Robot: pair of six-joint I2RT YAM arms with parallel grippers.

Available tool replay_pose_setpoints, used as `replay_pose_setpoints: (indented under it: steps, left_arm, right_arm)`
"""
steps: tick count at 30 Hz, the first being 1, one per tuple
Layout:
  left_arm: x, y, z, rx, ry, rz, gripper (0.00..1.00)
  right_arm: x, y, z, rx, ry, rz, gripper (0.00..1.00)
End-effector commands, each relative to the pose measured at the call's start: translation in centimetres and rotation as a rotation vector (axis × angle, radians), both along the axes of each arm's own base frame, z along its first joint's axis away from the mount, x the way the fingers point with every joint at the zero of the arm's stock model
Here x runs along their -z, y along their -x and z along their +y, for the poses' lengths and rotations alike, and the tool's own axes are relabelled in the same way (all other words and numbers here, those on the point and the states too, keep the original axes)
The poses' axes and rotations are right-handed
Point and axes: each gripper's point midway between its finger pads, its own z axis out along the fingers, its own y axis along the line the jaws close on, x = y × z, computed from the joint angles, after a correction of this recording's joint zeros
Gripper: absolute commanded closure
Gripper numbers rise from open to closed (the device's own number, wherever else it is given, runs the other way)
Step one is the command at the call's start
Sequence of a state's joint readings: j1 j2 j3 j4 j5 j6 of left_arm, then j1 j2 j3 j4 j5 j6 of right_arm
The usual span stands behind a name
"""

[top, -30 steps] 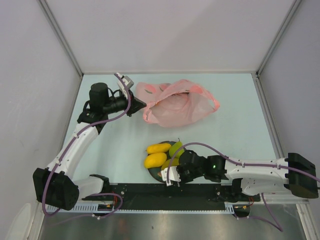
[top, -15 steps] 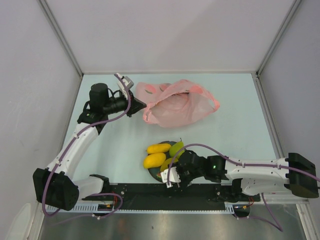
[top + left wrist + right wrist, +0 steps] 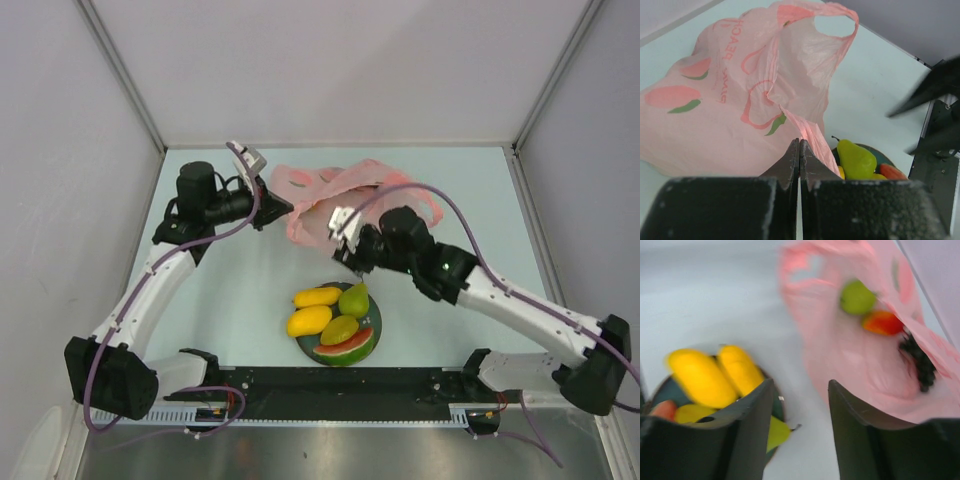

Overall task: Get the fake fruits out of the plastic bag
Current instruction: Take out the fake fruit from the plastic bag.

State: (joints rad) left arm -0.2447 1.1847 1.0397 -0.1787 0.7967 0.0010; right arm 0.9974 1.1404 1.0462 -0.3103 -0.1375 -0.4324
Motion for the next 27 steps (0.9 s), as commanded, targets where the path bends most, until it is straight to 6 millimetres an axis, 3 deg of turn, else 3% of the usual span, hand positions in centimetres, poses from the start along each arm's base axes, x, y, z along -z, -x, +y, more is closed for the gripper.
replay_pose_setpoints:
  steps: [1,2,4,5,8,9,14,15,16,19,22,24,27]
  left_arm:
    - [-4.7,0.5,-0.8,0.057,0.036,-0.075,1.00]
    - [-4.8,0.5,-0.9,0.062,0.036,-0.071,1.00]
    - [-5.8,0.7,-1.0,0.082,0.024,-0.098,1.00]
    - [-5.9,0.7,-1.0,0.093,0.014,-0.106,1.00]
    - [-6.1,1.2,-0.9,0.101,0.000,-0.063,1.00]
    - [-6.0,1.6,-1.0,0.120,0.000,-0.052,1.00]
    - [-3.4,2.5,0.0,0.115,-0.091,-0.023,1.00]
    - [-2.6,2.7,0.3,0.111,-0.118,-0.007,1.00]
    - [-1.6,2.6,0.8,0.082,-0.152,0.011,1.00]
    - [1.1,3.9,1.8,0.070,-0.212,0.074,1.00]
    - [2.5,3.9,2.3,0.053,-0.242,0.077,1.00]
    - [3.0,3.3,2.9,0.029,-0.291,0.070,1.00]
    - [3.0,2.7,3.7,0.002,-0.332,0.044,1.00]
  right_arm:
    - [2.9,-8.2,-2.1,0.260,-0.009,0.110,0.53]
    - [4.5,-10.0,-2.0,0.293,0.009,0.122,0.55]
    - [5.1,-13.2,-3.4,0.369,-0.016,0.141,0.58]
    - [5.8,-15.0,-3.1,0.384,-0.035,0.135,0.59]
    - [4.6,-18.9,-3.0,0.433,-0.124,0.089,0.60]
    - [6.7,-19.8,-2.5,0.436,-0.105,0.119,0.60]
    - [9.2,-23.9,0.4,0.470,-0.204,0.249,0.57]
    - [8.1,-25.0,1.1,0.478,-0.248,0.260,0.54]
    - [9.9,-25.6,1.5,0.498,-0.246,0.309,0.46]
    - [10.3,-26.9,3.4,0.540,-0.338,0.421,0.32]
    - [10.7,-28.4,4.7,0.573,-0.391,0.475,0.21]
    - [11.3,-29.8,4.4,0.669,-0.417,0.505,0.13]
    - [12.9,-30.9,4.7,0.732,-0.428,0.557,0.10]
